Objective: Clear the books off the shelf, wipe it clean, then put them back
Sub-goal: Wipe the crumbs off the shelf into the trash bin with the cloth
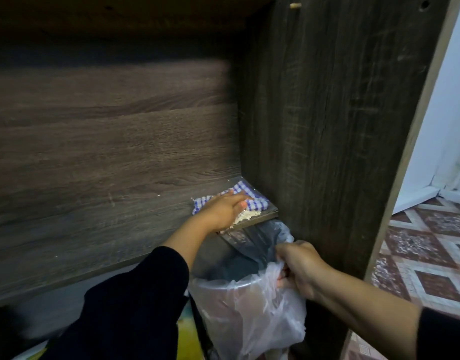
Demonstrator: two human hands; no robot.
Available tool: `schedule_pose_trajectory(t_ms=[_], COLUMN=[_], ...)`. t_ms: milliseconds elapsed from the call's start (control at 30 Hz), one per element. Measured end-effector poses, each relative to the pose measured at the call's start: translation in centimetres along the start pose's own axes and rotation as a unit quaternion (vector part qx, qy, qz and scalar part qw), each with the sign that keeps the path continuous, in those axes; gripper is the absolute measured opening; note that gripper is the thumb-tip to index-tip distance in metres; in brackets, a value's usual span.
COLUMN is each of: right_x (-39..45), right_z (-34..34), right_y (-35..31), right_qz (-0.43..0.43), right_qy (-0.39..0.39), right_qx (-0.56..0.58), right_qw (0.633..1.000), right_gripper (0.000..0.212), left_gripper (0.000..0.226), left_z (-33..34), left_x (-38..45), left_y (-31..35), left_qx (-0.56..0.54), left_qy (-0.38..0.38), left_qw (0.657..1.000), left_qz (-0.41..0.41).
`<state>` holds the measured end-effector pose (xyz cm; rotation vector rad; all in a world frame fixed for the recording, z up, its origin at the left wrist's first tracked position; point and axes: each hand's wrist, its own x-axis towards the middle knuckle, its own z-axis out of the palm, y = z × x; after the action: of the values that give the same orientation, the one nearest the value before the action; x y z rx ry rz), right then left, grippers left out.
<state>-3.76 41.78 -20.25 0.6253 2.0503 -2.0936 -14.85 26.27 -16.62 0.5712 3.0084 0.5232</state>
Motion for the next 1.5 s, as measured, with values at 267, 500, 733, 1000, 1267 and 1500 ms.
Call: schedule_pose_trajectory(t_ms=[267,500,733,1000,1267,1500], right_x=[-1.0,-1.2,-0.2,1.7,3.3,2.7], right_z=[-0.1,0.0,0.1,0.2,0.8,0.8], right_y=[-1.0,-1.1,-0.6,-0.1,0.2,-0.2], right_qz=[0.009,0.004,0.004,0.006,0.022,-0.001], right_qy=[-0.007,-0.008,-0.017,-0.041,-0.030,-0.019], right_qx=[0.020,0.020,0.022,0.047,0.053,0.034], right_qw=[1.000,1.000,1.000,0.998,0.998,0.999], right_gripper=[0.019,0.014,0.009,0.002,0.017,0.010], left_gripper=[0.037,0.030,0.050,0.058,0.049,0.038], left_z=[1.5,-0.7,-1.0,-1.1,-1.5,-0.6], left_x=[-3.2,-3.4,-1.3,4.4,7.6,6.7], left_y=[-0.5,-1.3,-5.3,-2.8,0.0,-2.1], left_qx=[-0.054,-0.163,0.099,0.109,0.075,0.045], left_qy=[0.020,0.308,0.040,0.017,-0.006,-0.027], left_qw=[0.992,0.937,0.985,0.983,0.994,0.999], left_qz=[0.114,-0.010,-0.136,-0.143,-0.085,-0.004])
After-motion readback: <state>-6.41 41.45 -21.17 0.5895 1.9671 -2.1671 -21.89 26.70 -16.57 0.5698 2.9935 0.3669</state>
